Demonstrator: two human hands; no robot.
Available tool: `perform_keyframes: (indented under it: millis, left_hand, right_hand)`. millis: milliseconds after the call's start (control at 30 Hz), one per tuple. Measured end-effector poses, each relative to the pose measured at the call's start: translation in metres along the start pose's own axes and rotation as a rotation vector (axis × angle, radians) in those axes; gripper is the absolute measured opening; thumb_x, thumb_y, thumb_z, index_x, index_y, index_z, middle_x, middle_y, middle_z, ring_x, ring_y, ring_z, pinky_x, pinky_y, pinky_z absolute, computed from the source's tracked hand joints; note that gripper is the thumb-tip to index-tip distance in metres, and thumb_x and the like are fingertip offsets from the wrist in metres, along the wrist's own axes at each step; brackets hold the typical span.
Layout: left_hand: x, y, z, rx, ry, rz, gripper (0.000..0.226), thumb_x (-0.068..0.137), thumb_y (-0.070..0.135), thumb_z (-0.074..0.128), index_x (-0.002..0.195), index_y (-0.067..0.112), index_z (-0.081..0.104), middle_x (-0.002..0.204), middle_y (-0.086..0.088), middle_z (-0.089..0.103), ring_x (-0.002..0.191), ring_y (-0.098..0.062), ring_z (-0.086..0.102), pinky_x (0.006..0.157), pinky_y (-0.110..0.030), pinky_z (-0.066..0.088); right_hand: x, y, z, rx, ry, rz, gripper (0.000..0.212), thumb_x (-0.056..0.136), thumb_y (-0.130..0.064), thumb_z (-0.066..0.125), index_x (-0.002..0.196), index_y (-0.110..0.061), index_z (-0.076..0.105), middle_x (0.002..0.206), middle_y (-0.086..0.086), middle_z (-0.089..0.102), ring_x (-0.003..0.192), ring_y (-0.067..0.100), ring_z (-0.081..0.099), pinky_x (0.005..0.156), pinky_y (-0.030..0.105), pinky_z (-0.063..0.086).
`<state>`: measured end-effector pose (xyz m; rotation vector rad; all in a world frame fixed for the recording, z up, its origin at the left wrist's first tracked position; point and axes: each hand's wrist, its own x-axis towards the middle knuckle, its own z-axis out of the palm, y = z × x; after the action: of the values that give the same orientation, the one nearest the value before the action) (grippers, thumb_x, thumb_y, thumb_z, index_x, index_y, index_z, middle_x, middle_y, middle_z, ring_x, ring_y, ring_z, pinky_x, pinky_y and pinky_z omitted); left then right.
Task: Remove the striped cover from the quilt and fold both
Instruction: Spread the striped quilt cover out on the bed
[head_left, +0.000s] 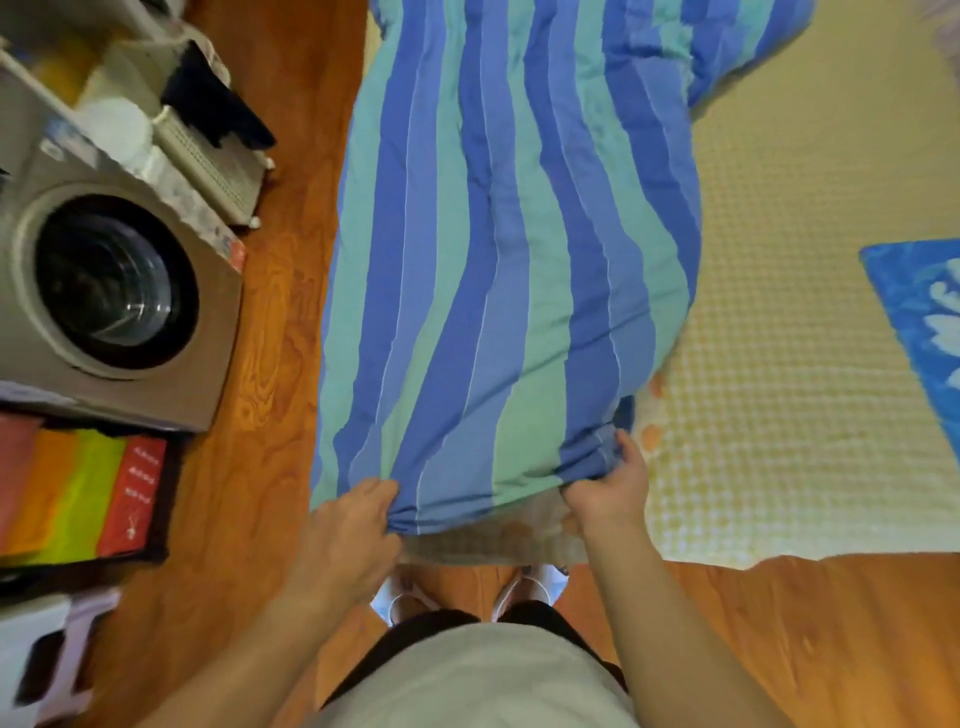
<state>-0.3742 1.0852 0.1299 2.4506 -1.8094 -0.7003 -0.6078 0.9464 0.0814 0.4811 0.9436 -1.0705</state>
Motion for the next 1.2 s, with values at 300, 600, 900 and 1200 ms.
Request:
perform_keyframes:
  millis: [300,600,900,1200]
  left_hand:
    - [-0.007,-0.003,0.029,-0.216,0.067,-0.128,0.023,0.072,0.002,0.068,0.068,0.015,0.049,0.064,-0.001,0.05,0.055,-0.012,0.05,0.051,-0.028,0.039]
    - [0.005,-0.046,0.066,-0.014,-0.182,-0.059,0.005,0.068,0.036,0.049,0.066,0.036,0.045,0.073,0.008,0.05,0.073,-0.019,0.064,0.058,-0.031,0.048]
    - [0.017,0.008,0.093,0.039,-0.469,0.03,0.073,0.084,0.051,0.061,0.145,0.027,0.03,0.135,-0.005,0.042,0.124,-0.03,0.05,0.098,-0.041,0.047]
    - [0.055,0.223,0.067,-0.316,0.046,0.169,0.066,0.081,0.052,0.065,0.128,0.012,0.041,0.127,-0.006,0.046,0.119,-0.029,0.048,0.093,-0.042,0.045]
  right_hand:
    - [-0.003,-0.087,0.127,-0.199,-0.394,-0.357,0.03,0.098,-0.026,0.046,0.111,-0.013,0.069,0.111,0.01,0.07,0.105,0.028,0.066,0.091,0.035,0.055]
    - [-0.066,-0.115,-0.009,-1.343,0.27,-1.148,0.021,0.093,-0.028,0.063,0.111,-0.018,0.069,0.106,-0.001,0.071,0.104,0.02,0.065,0.079,0.025,0.046]
    - [-0.017,-0.074,-0.06,-0.647,0.4,-0.279,0.035,0.102,-0.009,0.047,0.137,-0.007,0.052,0.113,0.016,0.065,0.073,0.027,0.067,0.07,0.045,0.058]
    - [-0.062,-0.097,0.029,-0.396,-0.004,-0.058,0.032,0.105,-0.022,0.043,0.109,-0.003,0.068,0.094,0.018,0.071,0.089,0.026,0.07,0.101,0.035,0.049]
